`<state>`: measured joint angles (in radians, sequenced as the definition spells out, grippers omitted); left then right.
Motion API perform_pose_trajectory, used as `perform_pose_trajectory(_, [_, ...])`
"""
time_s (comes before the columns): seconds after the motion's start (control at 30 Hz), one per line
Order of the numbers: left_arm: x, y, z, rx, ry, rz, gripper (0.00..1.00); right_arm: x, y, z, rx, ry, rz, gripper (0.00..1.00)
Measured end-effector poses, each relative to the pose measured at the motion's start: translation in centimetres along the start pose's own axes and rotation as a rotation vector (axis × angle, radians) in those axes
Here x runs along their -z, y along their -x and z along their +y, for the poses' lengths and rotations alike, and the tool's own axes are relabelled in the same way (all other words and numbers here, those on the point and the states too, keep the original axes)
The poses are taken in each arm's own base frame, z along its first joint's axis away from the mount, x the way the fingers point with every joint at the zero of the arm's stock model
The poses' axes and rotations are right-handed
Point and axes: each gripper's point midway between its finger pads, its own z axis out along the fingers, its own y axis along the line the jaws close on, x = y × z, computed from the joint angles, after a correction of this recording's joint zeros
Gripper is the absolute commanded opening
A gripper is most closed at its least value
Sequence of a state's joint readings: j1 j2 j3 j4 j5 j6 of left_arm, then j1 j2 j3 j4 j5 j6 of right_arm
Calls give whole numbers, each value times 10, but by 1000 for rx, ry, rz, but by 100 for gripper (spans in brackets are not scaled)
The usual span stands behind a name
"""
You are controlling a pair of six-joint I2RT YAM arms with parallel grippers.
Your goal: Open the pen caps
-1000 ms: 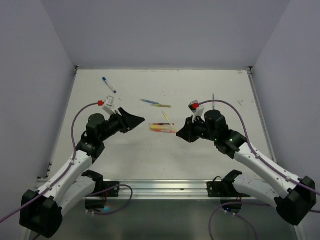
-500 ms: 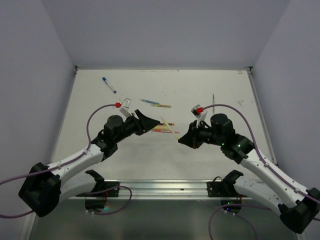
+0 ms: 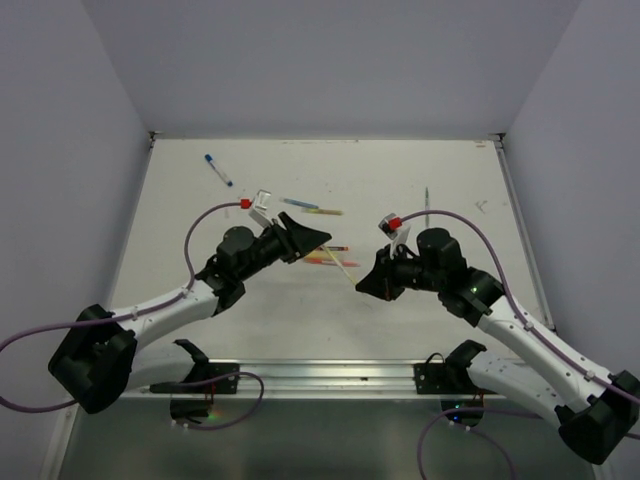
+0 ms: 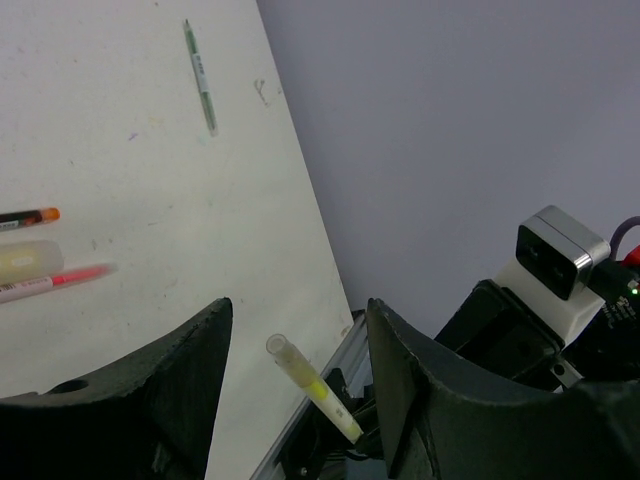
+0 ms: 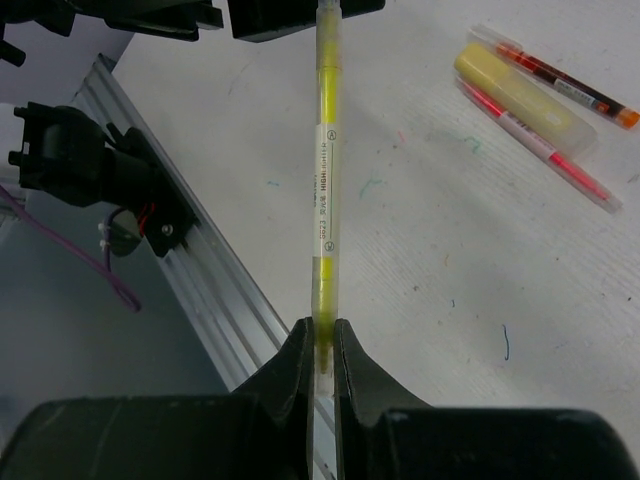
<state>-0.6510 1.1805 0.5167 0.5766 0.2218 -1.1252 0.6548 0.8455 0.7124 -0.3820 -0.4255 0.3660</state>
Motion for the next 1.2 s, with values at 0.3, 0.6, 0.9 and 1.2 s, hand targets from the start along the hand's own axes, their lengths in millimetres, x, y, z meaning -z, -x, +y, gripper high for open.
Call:
perform_pose_trajectory(0.3, [-11,-5,1,19,-12,14,49,-3,0,1,0,11,6,0])
perform_pose_trajectory(0.6, [-12,-7,-3,31,-29,17,34,-8,-1,-3,1,7,4,0])
perform_pose_trajectory(0.9, [-13,-6,-5,38,-35,17,11,-10,6,-3,14,0,-29,0])
perform_pose_trajectory(1.2, [-14,-6,-12,56,-61,21,0,-18,4,-8,14,-7,-9,32])
